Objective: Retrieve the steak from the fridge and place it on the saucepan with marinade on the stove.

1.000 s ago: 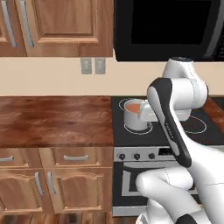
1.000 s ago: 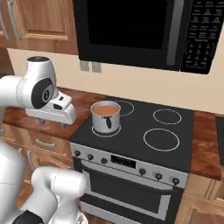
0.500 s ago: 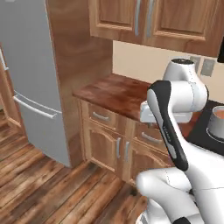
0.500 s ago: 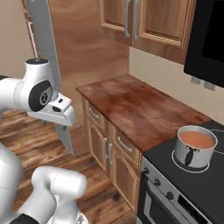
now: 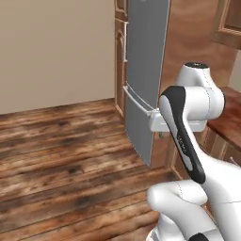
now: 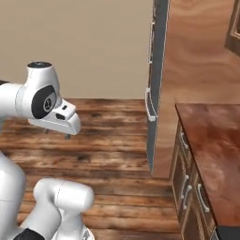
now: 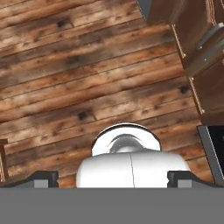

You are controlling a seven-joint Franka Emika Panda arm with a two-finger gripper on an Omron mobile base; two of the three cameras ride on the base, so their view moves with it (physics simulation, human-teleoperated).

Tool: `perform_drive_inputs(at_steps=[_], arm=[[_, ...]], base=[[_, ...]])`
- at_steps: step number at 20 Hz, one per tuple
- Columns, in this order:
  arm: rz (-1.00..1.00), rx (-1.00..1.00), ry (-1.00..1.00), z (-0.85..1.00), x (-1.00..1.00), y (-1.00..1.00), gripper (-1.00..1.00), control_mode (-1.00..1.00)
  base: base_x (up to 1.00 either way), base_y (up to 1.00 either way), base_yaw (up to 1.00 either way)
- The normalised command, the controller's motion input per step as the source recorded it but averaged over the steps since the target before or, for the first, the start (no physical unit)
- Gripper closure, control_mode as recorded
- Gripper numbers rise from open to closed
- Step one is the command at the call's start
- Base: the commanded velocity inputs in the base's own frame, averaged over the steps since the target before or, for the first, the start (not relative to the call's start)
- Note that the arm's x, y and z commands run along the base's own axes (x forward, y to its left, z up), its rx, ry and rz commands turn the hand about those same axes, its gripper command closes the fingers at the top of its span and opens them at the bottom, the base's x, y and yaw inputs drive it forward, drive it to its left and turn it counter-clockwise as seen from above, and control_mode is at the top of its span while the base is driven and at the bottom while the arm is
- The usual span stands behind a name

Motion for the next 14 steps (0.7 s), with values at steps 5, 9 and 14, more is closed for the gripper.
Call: perform_drive_inputs(at_steps=[5,9,14], arm=[[0.0,0.0,0.0,0.0,0.0,0.0,-1.0,1.0],[0.0,0.0,0.0,0.0,0.0,0.0,-1.0,1.0],[0.0,0.0,0.0,0.0,0.0,0.0,-1.0,1.0]], base=[[0.97,0.89,0.33],[1.0,1.0,0.03],[1.0,0.65,-0.01]])
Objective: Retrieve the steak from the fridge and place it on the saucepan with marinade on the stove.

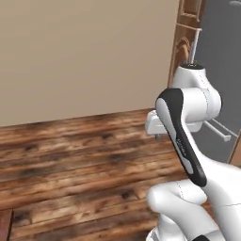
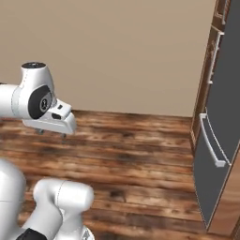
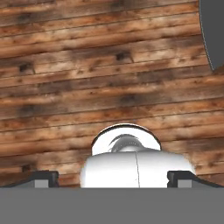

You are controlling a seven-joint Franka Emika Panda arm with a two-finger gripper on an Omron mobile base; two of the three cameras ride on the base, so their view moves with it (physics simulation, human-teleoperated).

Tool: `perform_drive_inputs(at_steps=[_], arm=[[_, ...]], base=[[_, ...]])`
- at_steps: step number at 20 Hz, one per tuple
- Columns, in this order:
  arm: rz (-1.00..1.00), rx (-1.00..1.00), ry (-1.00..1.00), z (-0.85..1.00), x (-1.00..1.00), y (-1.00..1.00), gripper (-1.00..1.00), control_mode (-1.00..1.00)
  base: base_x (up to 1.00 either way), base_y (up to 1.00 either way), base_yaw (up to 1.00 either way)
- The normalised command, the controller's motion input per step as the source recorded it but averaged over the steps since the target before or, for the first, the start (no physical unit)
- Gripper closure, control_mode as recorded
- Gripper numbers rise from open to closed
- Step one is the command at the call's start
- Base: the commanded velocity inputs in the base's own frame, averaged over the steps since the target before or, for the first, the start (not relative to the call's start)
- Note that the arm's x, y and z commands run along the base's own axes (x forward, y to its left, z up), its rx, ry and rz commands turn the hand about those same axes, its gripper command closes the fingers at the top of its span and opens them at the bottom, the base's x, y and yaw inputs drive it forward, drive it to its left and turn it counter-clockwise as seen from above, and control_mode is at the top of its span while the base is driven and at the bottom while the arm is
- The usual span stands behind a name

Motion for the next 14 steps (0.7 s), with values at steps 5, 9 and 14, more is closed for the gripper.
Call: perform_drive_inputs(at_steps=[5,9,14], arm=[[0.0,0.0,0.0,0.0,0.0,0.0,-1.0,1.0],[0.0,0.0,0.0,0.0,0.0,0.0,-1.0,1.0],[0.0,0.0,0.0,0.0,0.0,0.0,-1.0,1.0]], base=[[1.0,0.12,-0.01],[1.0,0.0,-0.05],[1.0,0.0,-0.05]])
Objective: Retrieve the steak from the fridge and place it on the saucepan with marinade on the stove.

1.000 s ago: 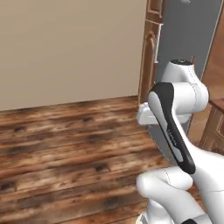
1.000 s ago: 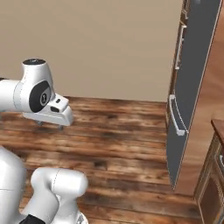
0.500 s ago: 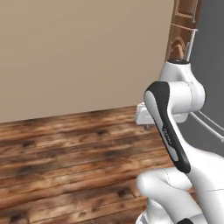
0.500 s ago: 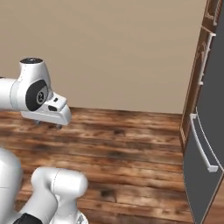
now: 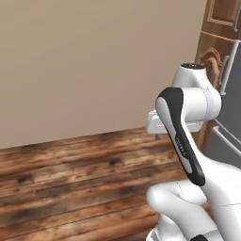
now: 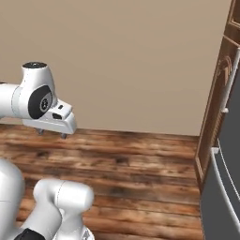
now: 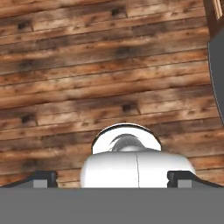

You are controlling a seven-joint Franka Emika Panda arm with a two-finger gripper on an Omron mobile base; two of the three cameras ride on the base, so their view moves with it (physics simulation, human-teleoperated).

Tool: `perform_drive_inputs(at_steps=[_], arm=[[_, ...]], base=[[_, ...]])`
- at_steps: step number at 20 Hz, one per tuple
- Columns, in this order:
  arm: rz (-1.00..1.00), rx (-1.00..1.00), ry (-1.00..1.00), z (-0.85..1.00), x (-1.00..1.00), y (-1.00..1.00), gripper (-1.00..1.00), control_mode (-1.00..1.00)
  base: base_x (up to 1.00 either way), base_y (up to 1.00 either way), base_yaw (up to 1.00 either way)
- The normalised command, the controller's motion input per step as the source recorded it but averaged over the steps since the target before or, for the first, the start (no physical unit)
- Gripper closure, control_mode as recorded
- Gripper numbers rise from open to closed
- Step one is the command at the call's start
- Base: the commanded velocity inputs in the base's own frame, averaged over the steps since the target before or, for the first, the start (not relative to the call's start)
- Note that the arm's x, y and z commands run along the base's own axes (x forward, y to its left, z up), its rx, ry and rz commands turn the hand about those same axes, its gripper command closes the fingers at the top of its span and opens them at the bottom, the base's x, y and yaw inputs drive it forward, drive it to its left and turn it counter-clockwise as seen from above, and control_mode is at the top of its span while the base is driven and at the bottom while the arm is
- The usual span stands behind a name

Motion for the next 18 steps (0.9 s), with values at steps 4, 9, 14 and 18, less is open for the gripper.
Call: perform_drive_inputs(at_steps=[4,9,14,18], arm=[[0.0,0.0,0.0,0.0,0.0,0.0,-1.0,1.0],[0.0,0.0,0.0,0.0,0.0,0.0,-1.0,1.0],[0.0,0.0,0.0,0.0,0.0,0.0,-1.0,1.0],[0.0,0.0,0.0,0.0,0.0,0.0,-1.0,1.0]], base=[[1.0,0.0,-0.09],[1.0,0.07,-0.15],[0.6,0.26,-0.7],[0.0,0.12,-1.0]])
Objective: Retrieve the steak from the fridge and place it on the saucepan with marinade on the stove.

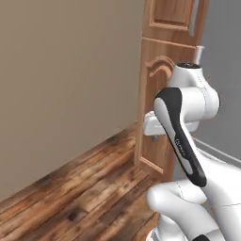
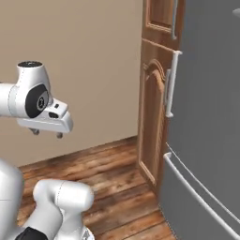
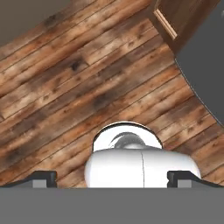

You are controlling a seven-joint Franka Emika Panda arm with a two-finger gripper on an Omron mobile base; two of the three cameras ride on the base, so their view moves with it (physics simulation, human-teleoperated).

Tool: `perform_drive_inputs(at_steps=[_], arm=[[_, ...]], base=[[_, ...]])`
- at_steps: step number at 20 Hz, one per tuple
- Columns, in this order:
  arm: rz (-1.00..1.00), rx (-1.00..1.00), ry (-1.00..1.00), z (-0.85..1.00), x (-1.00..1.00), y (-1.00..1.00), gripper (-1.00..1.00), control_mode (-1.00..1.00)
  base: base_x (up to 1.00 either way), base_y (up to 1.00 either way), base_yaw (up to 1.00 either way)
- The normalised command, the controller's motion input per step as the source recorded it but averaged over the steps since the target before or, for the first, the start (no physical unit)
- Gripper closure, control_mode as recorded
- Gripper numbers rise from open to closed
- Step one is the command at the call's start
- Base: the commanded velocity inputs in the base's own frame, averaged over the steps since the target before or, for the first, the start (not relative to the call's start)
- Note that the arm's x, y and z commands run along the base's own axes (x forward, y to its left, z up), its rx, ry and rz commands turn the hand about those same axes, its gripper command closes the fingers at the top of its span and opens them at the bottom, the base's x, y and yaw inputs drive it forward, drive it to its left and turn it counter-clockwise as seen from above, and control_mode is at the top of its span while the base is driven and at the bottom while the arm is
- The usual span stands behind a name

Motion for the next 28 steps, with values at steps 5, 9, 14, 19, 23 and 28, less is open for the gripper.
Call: perform_drive_inputs(at_steps=[5,9,14,19,23,28], arm=[[0.0,0.0,0.0,0.0,0.0,0.0,-1.0,1.0],[0.0,0.0,0.0,0.0,0.0,0.0,-1.0,1.0],[0.0,0.0,0.0,0.0,0.0,0.0,-1.0,1.0],[0.0,0.0,0.0,0.0,0.0,0.0,-1.0,1.0],[0.0,0.0,0.0,0.0,0.0,0.0,-1.0,1.0],[0.0,0.0,0.0,0.0,0.0,0.0,-1.0,1.0]], base=[[0.0,0.11,-1.0],[0.0,0.14,-1.0],[0.09,0.31,-0.93],[0.08,0.73,-0.7],[0.02,0.91,-0.23],[0.0,0.96,0.02]])
